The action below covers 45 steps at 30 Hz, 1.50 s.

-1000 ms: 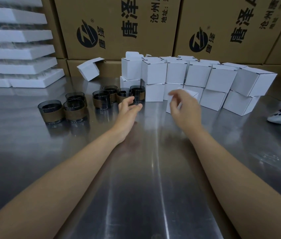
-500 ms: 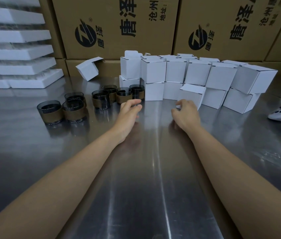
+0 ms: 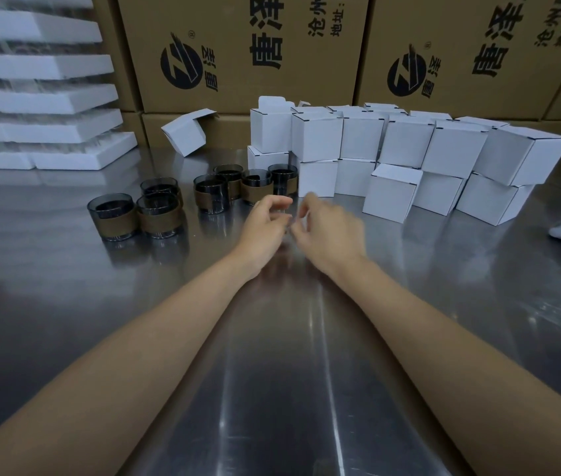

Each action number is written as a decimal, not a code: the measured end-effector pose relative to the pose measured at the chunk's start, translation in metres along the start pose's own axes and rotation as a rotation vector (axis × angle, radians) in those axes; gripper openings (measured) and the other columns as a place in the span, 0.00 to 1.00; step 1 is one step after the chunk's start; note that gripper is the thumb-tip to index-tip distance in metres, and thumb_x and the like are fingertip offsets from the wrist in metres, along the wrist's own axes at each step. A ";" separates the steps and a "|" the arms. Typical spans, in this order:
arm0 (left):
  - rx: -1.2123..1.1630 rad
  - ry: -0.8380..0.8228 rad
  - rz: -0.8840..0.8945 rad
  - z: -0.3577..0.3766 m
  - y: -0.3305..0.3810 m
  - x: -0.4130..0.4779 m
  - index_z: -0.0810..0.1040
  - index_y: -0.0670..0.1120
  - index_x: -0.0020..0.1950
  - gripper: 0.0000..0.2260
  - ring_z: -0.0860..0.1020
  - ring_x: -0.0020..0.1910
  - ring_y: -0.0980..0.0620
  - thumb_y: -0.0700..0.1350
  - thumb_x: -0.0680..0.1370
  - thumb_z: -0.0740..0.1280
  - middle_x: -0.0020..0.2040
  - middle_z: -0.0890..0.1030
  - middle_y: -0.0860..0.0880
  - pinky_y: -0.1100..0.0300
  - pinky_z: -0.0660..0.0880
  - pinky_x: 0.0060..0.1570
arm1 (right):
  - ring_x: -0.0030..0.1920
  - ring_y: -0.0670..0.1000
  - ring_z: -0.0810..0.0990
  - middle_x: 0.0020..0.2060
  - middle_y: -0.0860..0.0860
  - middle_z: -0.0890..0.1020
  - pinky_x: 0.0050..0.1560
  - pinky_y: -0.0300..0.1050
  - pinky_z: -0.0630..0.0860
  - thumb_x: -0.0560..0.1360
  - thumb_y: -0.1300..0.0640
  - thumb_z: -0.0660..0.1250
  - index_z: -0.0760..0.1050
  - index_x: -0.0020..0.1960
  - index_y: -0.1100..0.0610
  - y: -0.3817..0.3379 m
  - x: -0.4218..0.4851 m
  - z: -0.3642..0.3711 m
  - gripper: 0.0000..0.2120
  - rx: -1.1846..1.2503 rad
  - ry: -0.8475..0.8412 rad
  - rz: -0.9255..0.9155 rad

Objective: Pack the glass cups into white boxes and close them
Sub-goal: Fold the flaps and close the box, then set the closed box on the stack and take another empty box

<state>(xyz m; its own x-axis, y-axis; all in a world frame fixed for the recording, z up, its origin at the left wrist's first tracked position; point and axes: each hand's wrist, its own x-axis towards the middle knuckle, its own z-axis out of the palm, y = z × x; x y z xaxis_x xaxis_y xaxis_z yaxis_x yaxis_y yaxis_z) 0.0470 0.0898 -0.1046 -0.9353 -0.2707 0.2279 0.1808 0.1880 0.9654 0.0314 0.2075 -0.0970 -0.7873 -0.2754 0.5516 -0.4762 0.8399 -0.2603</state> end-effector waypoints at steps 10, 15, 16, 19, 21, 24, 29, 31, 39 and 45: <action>0.101 0.168 0.178 -0.009 0.001 -0.002 0.78 0.43 0.49 0.17 0.77 0.47 0.55 0.25 0.73 0.56 0.50 0.79 0.46 0.70 0.73 0.51 | 0.47 0.62 0.80 0.46 0.57 0.81 0.39 0.47 0.64 0.77 0.52 0.57 0.70 0.54 0.56 -0.021 -0.003 0.015 0.10 -0.025 -0.106 -0.005; 0.443 0.134 0.410 -0.026 0.011 0.007 0.80 0.42 0.47 0.14 0.76 0.47 0.58 0.29 0.73 0.59 0.48 0.78 0.51 0.67 0.73 0.49 | 0.43 0.62 0.80 0.42 0.56 0.81 0.32 0.45 0.60 0.77 0.53 0.58 0.68 0.61 0.55 -0.029 0.006 0.025 0.14 -0.030 -0.065 -0.072; 0.504 0.153 0.425 -0.029 0.014 0.013 0.80 0.44 0.47 0.13 0.76 0.48 0.55 0.31 0.74 0.59 0.48 0.77 0.53 0.62 0.74 0.49 | 0.41 0.62 0.80 0.40 0.56 0.81 0.31 0.45 0.57 0.77 0.52 0.58 0.69 0.60 0.56 -0.032 0.008 0.028 0.14 -0.022 -0.056 -0.086; 0.575 0.294 0.420 -0.037 0.027 0.040 0.80 0.47 0.45 0.12 0.75 0.51 0.54 0.34 0.74 0.59 0.48 0.78 0.55 0.54 0.75 0.49 | 0.40 0.62 0.80 0.38 0.56 0.81 0.32 0.46 0.60 0.79 0.49 0.58 0.68 0.52 0.55 -0.036 0.023 0.037 0.10 0.017 -0.047 -0.072; 0.632 0.338 0.409 -0.041 0.035 0.070 0.80 0.46 0.47 0.11 0.75 0.53 0.51 0.36 0.75 0.60 0.51 0.78 0.51 0.50 0.74 0.52 | 0.40 0.62 0.80 0.38 0.56 0.81 0.33 0.47 0.60 0.78 0.49 0.58 0.67 0.49 0.55 -0.036 0.036 0.045 0.09 0.048 -0.052 -0.047; 0.842 0.325 0.355 -0.054 0.045 0.129 0.81 0.45 0.51 0.10 0.73 0.56 0.47 0.39 0.77 0.61 0.55 0.78 0.47 0.50 0.73 0.55 | 0.38 0.60 0.78 0.35 0.54 0.79 0.32 0.46 0.58 0.77 0.51 0.60 0.63 0.45 0.52 -0.034 0.054 0.059 0.07 0.100 -0.067 -0.040; 1.146 0.273 0.111 -0.086 0.035 0.224 0.78 0.41 0.58 0.12 0.69 0.63 0.41 0.40 0.77 0.61 0.61 0.73 0.41 0.49 0.68 0.59 | 0.36 0.60 0.79 0.32 0.52 0.78 0.33 0.45 0.60 0.76 0.50 0.61 0.65 0.46 0.51 -0.038 0.071 0.077 0.06 0.098 -0.101 -0.161; 1.212 0.267 0.019 -0.098 0.024 0.256 0.76 0.40 0.59 0.13 0.66 0.64 0.41 0.41 0.78 0.60 0.64 0.70 0.40 0.49 0.66 0.60 | 0.36 0.59 0.80 0.33 0.52 0.80 0.33 0.45 0.60 0.76 0.49 0.60 0.68 0.47 0.51 -0.038 0.076 0.081 0.06 0.112 -0.122 -0.204; 1.219 0.239 -0.148 -0.114 -0.027 0.336 0.70 0.43 0.69 0.18 0.47 0.77 0.38 0.45 0.80 0.59 0.78 0.48 0.39 0.47 0.54 0.73 | 0.40 0.55 0.79 0.35 0.48 0.76 0.35 0.45 0.61 0.77 0.47 0.55 0.59 0.46 0.47 -0.037 0.080 0.087 0.06 0.172 -0.250 -0.241; 1.204 0.259 -0.196 -0.119 -0.040 0.367 0.64 0.43 0.74 0.21 0.49 0.76 0.38 0.45 0.80 0.58 0.79 0.47 0.39 0.48 0.55 0.72 | 0.20 0.49 0.71 0.21 0.46 0.71 0.21 0.39 0.56 0.66 0.51 0.66 0.69 0.37 0.50 -0.039 0.082 0.081 0.06 0.157 -0.214 -0.297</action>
<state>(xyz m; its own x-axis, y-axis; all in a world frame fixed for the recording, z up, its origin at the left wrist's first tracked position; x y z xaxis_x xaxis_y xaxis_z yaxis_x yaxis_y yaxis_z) -0.2670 -0.1292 -0.0445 -0.8028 -0.5441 0.2440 -0.4761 0.8312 0.2871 -0.0465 0.1142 -0.1054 -0.6624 -0.6007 0.4475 -0.7363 0.6321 -0.2414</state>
